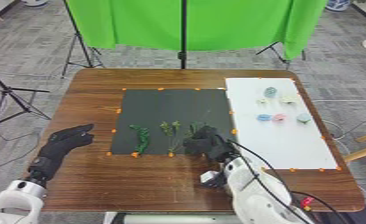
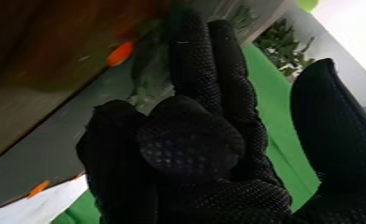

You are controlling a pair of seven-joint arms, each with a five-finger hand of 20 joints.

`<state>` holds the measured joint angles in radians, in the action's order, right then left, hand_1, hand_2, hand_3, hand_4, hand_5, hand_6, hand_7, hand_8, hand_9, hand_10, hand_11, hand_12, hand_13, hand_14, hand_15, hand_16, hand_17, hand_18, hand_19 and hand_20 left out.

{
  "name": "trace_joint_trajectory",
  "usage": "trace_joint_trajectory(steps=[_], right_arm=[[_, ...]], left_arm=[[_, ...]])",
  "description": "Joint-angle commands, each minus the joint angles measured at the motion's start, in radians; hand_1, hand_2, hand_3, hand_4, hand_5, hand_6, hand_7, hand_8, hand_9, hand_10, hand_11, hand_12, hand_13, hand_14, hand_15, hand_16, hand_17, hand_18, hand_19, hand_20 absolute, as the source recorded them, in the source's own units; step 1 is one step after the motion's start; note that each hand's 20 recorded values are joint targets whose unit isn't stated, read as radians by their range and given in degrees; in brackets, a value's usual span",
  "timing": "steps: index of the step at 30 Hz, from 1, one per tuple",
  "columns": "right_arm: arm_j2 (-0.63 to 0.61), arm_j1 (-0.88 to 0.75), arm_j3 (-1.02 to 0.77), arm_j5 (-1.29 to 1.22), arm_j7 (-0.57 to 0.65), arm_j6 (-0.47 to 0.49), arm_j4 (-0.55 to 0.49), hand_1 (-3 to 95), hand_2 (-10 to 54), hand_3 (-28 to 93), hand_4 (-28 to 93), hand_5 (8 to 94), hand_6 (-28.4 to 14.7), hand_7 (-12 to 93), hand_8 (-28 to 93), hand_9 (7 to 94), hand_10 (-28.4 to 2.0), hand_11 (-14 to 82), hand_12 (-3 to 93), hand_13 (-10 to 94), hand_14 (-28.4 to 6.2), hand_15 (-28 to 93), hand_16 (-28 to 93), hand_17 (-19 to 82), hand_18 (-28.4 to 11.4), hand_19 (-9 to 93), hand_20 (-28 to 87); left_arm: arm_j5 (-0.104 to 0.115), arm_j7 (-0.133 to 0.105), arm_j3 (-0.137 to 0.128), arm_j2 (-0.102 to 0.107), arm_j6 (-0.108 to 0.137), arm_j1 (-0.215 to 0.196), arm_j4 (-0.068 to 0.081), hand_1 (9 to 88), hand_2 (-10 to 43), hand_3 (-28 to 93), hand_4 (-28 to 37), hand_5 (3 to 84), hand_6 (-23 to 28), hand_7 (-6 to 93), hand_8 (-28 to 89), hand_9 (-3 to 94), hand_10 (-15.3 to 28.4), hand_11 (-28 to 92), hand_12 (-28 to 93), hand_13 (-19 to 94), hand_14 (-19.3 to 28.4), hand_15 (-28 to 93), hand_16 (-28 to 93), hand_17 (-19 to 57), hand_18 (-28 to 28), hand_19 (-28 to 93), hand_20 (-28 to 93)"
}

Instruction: Arrange flowers

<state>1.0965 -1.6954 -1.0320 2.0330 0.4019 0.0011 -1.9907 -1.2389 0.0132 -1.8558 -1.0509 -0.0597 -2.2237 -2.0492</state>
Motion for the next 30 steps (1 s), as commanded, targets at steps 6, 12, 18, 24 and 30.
trace_joint_trajectory(steps=[6,12,18,24,30], right_arm=[[-0.025,-0.037,-0.066,-0.106,0.002,-0.049,-0.042,25.4,6.0,65,-11,71.4,-2.1,24,-8,80.1,-14.1,12.2,15.0,94,-1.6,66,22,72,-12.6,93,58],[-0.048,-0.029,-0.138,-0.356,-0.078,-0.218,-0.124,24.2,2.1,66,-10,72.6,-2.7,24,-8,81.4,-14.6,15.0,17.4,94,-2.1,65,25,71,-13.6,93,61],[-0.146,0.071,-0.16,-0.026,0.012,-0.368,-0.066,26.3,-3.8,66,-10,73.1,-3.0,24,-8,83.1,-14.3,24.5,23.5,93,-3.3,64,33,68,-15.0,93,67],[-0.222,0.164,-0.127,0.173,0.166,-0.25,0.054,30.0,-7.3,67,-11,69.3,-1.0,21,-8,81.6,-13.4,26.6,25.3,91,-3.4,65,35,66,-15.0,93,67],[-0.248,0.229,-0.058,0.263,0.238,-0.107,0.147,30.8,-9.1,67,-10,66.8,-0.1,18,-8,80.3,-13.9,26.0,25.4,91,-3.5,65,35,66,-15.2,93,67]], left_arm=[[-0.007,0.009,-0.003,-0.015,-0.012,-0.015,-0.001,30.9,6.0,63,-21.1,43.8,6.0,8.4,-6,44.7,14.9,18,10,37,18.3,17,-2,6.7,13.5,17,16],[-0.007,0.01,-0.002,-0.014,-0.016,-0.013,-0.001,31.0,6.0,63,-21.1,43.7,6.1,8.4,-6,44.6,14.9,18,10,37,18.3,17,-2,6.7,13.6,17,16],[-0.005,0.014,0.001,-0.009,-0.019,-0.01,0.001,31.0,6.0,63,-21.1,43.7,6.1,8.3,-6,44.6,14.9,18,10,37,18.3,17,-2,6.7,13.6,17,16],[-0.007,0.016,0.001,-0.007,-0.022,-0.009,0.0,31.0,5.9,63,-21.0,43.6,6.0,8.3,-6,44.6,14.9,18,10,37,18.3,17,-2,6.7,13.6,17,16],[-0.007,0.012,0.003,-0.006,-0.022,-0.004,0.003,31.0,6.0,63,-21.0,43.7,6.0,8.3,-6,44.6,14.9,18,10,38,18.3,17,-2,6.7,13.6,17,16]])
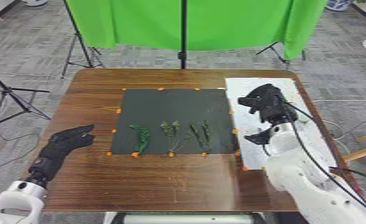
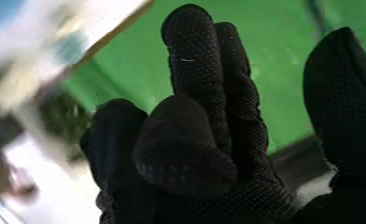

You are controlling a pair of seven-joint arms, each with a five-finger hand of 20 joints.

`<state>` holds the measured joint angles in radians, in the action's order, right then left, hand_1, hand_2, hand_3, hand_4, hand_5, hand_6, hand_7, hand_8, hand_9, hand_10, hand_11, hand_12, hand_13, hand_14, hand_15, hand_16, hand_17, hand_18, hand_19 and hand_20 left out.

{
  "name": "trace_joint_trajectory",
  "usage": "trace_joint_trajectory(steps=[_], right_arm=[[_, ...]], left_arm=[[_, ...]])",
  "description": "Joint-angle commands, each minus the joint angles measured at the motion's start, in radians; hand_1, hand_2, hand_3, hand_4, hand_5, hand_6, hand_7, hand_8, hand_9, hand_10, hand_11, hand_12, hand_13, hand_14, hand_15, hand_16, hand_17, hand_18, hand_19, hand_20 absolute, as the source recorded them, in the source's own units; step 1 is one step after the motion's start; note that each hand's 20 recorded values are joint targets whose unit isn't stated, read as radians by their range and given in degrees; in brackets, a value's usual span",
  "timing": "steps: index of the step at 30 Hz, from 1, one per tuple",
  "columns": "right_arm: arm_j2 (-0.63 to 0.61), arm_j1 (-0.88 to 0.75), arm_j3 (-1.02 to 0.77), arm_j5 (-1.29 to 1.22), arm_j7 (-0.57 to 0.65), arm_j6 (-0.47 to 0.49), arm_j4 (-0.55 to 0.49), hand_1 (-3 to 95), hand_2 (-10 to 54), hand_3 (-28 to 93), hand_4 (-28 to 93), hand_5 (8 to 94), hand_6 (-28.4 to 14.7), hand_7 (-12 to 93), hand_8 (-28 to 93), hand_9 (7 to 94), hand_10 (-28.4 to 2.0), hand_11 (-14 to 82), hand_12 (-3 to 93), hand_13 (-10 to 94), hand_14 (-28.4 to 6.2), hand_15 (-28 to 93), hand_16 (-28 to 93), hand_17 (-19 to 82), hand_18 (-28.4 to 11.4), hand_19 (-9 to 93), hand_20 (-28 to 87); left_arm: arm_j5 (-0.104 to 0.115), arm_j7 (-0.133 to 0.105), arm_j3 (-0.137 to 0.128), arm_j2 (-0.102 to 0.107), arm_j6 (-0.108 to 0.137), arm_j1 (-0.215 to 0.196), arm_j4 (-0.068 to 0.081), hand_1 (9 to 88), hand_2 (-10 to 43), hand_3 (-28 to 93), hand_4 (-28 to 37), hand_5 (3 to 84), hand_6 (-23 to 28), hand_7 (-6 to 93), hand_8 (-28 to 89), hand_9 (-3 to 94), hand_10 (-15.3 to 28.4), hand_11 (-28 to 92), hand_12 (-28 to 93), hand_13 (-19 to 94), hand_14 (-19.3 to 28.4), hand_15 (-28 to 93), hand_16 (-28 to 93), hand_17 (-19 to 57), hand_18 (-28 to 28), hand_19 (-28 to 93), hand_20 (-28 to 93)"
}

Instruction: Arrange flowers

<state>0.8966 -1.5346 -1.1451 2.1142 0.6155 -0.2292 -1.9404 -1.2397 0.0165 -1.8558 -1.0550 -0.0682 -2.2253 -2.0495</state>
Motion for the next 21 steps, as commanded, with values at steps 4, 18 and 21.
trace_joint_trajectory(steps=[4,18,21], right_arm=[[-0.058,0.086,0.092,0.216,0.033,0.126,0.143,31.4,-9.4,66,-11,66.1,-0.2,17,-8,80.0,-14.4,26.7,25.8,90,-3.6,65,35,66,-15.1,93,67],[-0.075,0.09,0.118,0.291,0.111,0.192,0.19,33.3,-9.5,66,-11,64.4,0.2,16,-8,80.4,-14.2,33.1,28.4,91,-2.5,66,34,67,-14.8,93,66],[-0.068,0.083,0.118,0.291,0.109,0.184,0.202,34.9,-9.5,65,-11,64.4,0.2,16,-8,80.5,-14.0,32.7,28.1,92,-2.0,65,34,67,-14.4,93,66]], left_arm=[[-0.006,0.007,0.006,-0.003,-0.013,-0.003,0.002,31.0,6.0,63,-21.0,43.7,6.0,8.4,-6,44.5,14.9,18,10,38,18.3,17,-2,6.7,13.6,17,16],[-0.008,0.003,0.006,-0.008,-0.019,-0.002,0.005,30.9,5.9,63,-20.9,43.3,6.0,8.3,-6,44.5,14.8,18,10,38,18.4,17,-2,6.7,13.6,17,16],[-0.009,0.003,0.009,-0.009,-0.018,0.001,0.006,31.0,6.0,63,-21.0,43.3,6.0,8.3,-6,44.5,14.8,18,10,38,18.4,17,-2,6.7,13.6,17,16]])
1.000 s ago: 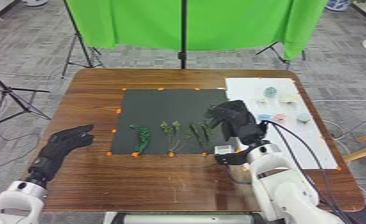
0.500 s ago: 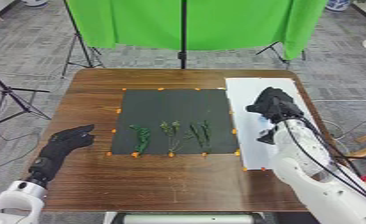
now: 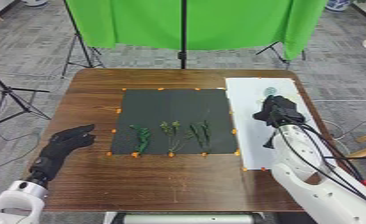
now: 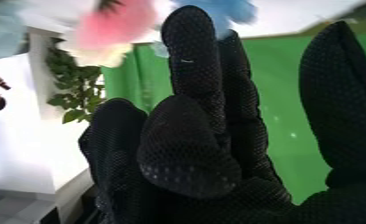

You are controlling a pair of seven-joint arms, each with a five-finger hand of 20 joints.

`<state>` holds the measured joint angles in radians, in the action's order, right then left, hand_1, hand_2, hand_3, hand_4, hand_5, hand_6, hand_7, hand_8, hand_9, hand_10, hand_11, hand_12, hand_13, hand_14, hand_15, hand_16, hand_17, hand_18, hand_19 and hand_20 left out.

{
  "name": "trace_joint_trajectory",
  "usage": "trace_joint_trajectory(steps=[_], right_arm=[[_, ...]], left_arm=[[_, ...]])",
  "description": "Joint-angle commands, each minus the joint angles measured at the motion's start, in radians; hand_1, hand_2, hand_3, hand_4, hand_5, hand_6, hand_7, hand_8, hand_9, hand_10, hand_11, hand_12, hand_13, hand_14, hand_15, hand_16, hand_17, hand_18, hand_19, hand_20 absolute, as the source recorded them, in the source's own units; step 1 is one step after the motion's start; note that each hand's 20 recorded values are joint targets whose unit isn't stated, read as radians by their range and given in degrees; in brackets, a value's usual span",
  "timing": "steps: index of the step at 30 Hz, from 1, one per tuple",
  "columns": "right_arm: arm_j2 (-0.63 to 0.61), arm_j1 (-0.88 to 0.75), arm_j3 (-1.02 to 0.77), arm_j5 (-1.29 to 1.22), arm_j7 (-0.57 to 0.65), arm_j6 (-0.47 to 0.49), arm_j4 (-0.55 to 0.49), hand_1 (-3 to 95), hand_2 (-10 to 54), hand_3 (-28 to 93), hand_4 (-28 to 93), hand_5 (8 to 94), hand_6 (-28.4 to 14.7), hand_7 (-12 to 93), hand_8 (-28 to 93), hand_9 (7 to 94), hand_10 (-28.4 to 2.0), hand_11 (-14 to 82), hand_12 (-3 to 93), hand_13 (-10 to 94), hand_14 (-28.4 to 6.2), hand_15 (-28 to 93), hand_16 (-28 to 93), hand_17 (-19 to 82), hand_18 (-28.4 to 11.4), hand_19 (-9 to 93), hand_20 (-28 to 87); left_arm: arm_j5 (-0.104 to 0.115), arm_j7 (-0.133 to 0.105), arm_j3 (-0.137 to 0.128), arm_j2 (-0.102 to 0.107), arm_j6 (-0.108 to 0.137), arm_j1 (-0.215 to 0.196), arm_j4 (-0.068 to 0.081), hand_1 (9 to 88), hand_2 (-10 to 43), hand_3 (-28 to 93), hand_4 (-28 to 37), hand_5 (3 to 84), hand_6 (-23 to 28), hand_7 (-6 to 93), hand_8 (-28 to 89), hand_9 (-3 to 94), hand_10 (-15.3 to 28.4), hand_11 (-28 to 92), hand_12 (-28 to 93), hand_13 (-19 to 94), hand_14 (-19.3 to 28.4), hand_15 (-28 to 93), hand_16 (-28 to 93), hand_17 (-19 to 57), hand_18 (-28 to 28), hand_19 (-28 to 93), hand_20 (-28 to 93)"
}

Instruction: Arrange flowers

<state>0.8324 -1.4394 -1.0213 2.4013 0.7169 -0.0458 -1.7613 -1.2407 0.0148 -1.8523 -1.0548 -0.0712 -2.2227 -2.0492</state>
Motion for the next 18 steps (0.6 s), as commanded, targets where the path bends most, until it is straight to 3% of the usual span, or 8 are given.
trace_joint_trajectory(steps=[1,4,6,9,12,18], right_arm=[[-0.002,-0.015,-0.004,0.001,0.005,-0.011,0.027,35.6,-9.5,65,-11,64.5,0.2,16,-8,80.6,-13.9,32.5,27.9,92,-1.7,65,34,68,-14.3,93,66],[0.001,-0.026,0.01,-0.024,-0.018,-0.111,0.049,40.3,-9.5,66,-13,65.4,0.1,17,-8,81.8,-13.1,32.1,27.1,93,-0.9,64,34,68,-13.6,93,64],[0.004,-0.029,0.025,-0.033,-0.021,-0.156,0.057,46.0,-9.5,64,-15,66.4,-0.5,19,-6,83.7,-11.9,28.1,33.3,94,-0.5,64,34,69,-13.1,93,63],[0.012,-0.034,0.04,-0.033,-0.031,-0.194,0.071,57.6,-9.5,54,-14,68.5,-1.4,19,8,88.7,-9.6,17.4,43.6,94,0.1,66,32,70,-12.2,93,63],[0.019,-0.036,0.05,-0.049,-0.045,-0.23,0.084,63.9,-9.5,48,-12,72.0,-1.8,21,14,91.3,-8.6,14.3,46.3,94,0.4,67,31,71,-11.9,93,63],[0.018,-0.05,0.009,-0.047,-0.048,-0.279,0.036,66.1,-9.5,50,-12,78.0,-1.4,27,18,93.4,-8.2,15.4,46.2,94,0.6,68,31,72,-12.2,93,64]], left_arm=[[-0.008,0.004,0.006,-0.009,-0.016,-0.001,0.007,31.0,5.9,63,-21.0,43.3,6.0,8.3,-6,44.5,14.8,18,10,38,18.3,17,-2,6.7,13.6,17,16],[-0.007,0.002,0.006,-0.008,-0.015,0.0,0.008,31.0,5.9,63,-21.0,43.3,6.0,8.2,-6,44.5,14.8,18,10,38,18.4,17,-2,6.7,13.6,17,16],[-0.007,0.001,0.004,-0.008,-0.012,-0.001,0.008,31.0,5.9,63,-21.0,43.3,6.0,8.3,-6,44.5,14.8,18,10,38,18.4,17,-2,6.7,13.6,17,16],[-0.007,-0.004,0.004,-0.009,-0.004,-0.003,0.008,31.0,6.0,63,-21.0,43.3,6.0,8.3,-6,44.5,14.8,18,10,38,18.4,17,-2,6.7,13.6,17,16],[-0.008,-0.013,0.009,-0.009,0.008,-0.004,0.009,31.0,5.9,63,-21.0,43.3,6.0,8.3,-6,44.5,14.9,18,10,38,18.4,17,-2,6.7,13.6,17,16],[0.0,-0.072,0.02,-0.004,0.104,-0.021,0.006,31.3,6.0,63,-21.0,44.1,6.2,8.9,-6,45.3,15.0,19,10,38,18.5,18,-2,6.8,13.8,18,16]])
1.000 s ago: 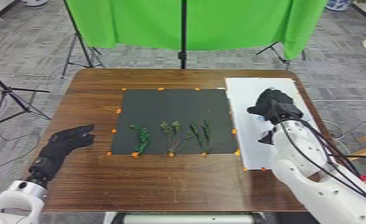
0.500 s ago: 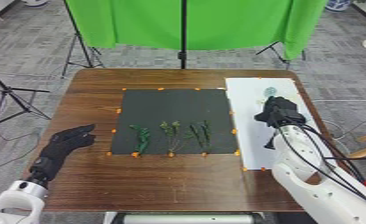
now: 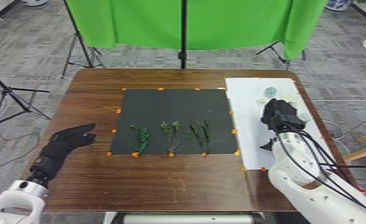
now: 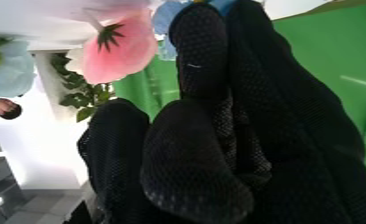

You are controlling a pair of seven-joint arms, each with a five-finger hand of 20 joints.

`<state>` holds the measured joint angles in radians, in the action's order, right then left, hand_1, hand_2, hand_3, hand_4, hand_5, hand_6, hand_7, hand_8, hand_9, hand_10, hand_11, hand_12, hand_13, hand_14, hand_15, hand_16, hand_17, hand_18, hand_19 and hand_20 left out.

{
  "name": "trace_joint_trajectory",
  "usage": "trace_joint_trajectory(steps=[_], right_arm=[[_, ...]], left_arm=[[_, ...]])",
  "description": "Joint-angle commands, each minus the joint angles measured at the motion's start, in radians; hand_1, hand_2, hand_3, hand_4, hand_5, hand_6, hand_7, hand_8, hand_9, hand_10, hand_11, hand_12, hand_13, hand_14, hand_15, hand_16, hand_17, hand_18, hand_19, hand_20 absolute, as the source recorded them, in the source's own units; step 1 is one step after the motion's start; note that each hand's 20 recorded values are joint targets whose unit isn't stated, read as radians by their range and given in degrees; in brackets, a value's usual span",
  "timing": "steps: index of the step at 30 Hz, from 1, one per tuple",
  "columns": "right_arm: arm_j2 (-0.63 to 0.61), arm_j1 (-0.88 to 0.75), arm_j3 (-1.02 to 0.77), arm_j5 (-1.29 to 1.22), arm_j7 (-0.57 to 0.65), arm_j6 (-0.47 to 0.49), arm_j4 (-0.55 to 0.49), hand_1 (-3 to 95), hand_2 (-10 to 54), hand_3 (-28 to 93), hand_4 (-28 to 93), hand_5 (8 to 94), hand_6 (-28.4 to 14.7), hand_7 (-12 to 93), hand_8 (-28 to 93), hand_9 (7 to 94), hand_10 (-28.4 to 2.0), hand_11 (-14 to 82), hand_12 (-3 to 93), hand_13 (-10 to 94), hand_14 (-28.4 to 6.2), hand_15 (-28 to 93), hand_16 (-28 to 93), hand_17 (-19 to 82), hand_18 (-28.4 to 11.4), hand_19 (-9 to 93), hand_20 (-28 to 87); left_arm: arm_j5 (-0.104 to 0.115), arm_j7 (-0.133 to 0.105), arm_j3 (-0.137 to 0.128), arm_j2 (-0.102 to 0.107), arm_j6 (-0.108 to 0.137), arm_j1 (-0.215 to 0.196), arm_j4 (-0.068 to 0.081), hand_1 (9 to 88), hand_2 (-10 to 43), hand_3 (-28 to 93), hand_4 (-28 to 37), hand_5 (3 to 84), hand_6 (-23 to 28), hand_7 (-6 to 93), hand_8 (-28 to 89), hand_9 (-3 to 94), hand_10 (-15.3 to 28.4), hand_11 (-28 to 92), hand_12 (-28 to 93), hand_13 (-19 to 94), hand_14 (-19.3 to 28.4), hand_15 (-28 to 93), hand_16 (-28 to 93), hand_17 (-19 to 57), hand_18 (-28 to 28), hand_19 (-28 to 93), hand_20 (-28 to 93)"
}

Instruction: Arrange flowers

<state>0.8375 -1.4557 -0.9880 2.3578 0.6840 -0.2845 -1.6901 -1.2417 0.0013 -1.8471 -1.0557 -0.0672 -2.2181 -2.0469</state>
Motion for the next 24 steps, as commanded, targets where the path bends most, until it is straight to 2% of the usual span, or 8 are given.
trace_joint_trajectory(steps=[1,5,12,14,19,21,22,24], right_arm=[[0.009,-0.031,-0.038,0.001,-0.018,-0.048,-0.055,66.1,-9.5,51,-13,78.1,-1.5,28,17,93.5,-8.2,15.5,46.3,94,0.6,68,30,72,-12.2,93,64],[-0.023,0.007,-0.077,0.0,-0.035,-0.075,-0.145,65.9,-9.5,53,-13,79.0,-2.1,28,17,93.7,-8.5,15.4,46.5,94,0.7,68,31,72,-12.0,93,64],[-0.05,0.213,-0.023,-0.1,-0.142,-0.057,-0.224,65.6,-9.5,54,-14,79.3,-2.4,28,17,93.7,-8.7,15.5,46.6,94,0.9,68,31,71,-11.8,93,65],[-0.029,0.319,0.041,-0.159,-0.219,-0.035,-0.204,65.7,-9.5,54,-14,79.4,-2.5,28,17,93.7,-8.8,15.4,46.7,94,0.9,68,31,71,-11.7,93,65],[0.097,0.604,0.291,-0.301,-0.369,0.009,-0.092,65.6,-9.5,54,-14,79.3,-2.4,28,17,93.6,-8.7,14.9,47.0,94,1.0,68,32,71,-11.6,93,65],[0.168,0.678,0.374,-0.304,-0.425,0.032,-0.044,65.4,-9.5,55,-14,79.2,-2.3,29,17,93.6,-8.7,14.8,47.0,94,1.0,67,32,71,-11.5,93,65],[0.203,0.701,0.403,-0.317,-0.468,0.039,-0.021,65.3,-9.5,55,-14,79.1,-2.2,29,17,93.6,-8.6,14.7,47.0,94,1.0,67,32,71,-11.5,93,65],[0.271,0.738,0.452,-0.333,-0.522,0.057,0.018,65.2,-9.5,55,-14,78.8,-2.1,29,18,93.6,-8.6,14.6,47.1,94,0.9,67,33,71,-11.5,93,65]], left_arm=[[0.008,-0.072,0.013,-0.004,0.12,-0.033,0.002,31.3,6.0,63,-21.0,44.3,6.2,8.9,-6,45.5,15.0,19,10,38,18.5,18,-2,6.8,13.8,18,16],[0.042,-0.115,0.005,-0.001,0.19,-0.054,-0.003,31.3,6.0,64,-20.9,45.2,6.4,9.6,-6,46.7,15.2,20,10,40,18.8,19,-2,7.1,14.0,18,16],[0.087,-0.169,-0.008,0.001,0.261,-0.085,-0.009,31.3,5.9,64,-20.7,46.4,6.4,10.6,-6,48.3,15.4,22,10,41,19.1,21,-2,7.6,14.0,18,16],[0.104,-0.18,-0.017,-0.001,0.279,-0.096,-0.009,31.3,5.8,65,-20.7,46.6,6.5,10.7,-6,48.4,15.4,22,10,41,19.1,21,-3,7.7,14.0,18,16],[0.18,-0.243,-0.005,0.009,0.372,-0.089,0.004,29.1,6.8,64,-23.3,46.5,6.5,10.0,-6,47.7,15.4,20,9,39,18.2,18,-3,7.9,13.9,18,16],[0.196,-0.271,0.007,0.014,0.403,-0.079,0.011,26.7,8.8,65,-26.5,45.9,6.5,9.2,-6,46.8,15.2,20,9,38,17.6,16,-3,8.0,13.5,17,16],[0.197,-0.277,0.014,0.015,0.415,-0.074,0.013,25.4,9.3,65,-27.4,45.4,6.6,8.7,-6,46.1,15.5,19,8,37,17.0,15,-3,8.1,13.2,16,15],[0.206,-0.291,0.028,0.02,0.427,-0.063,0.019,23.8,9.8,65,-27.9,44.9,6.7,8.0,-6,45.4,15.5,18,8,36,16.4,14,-3,8.1,12.7,15,15]])
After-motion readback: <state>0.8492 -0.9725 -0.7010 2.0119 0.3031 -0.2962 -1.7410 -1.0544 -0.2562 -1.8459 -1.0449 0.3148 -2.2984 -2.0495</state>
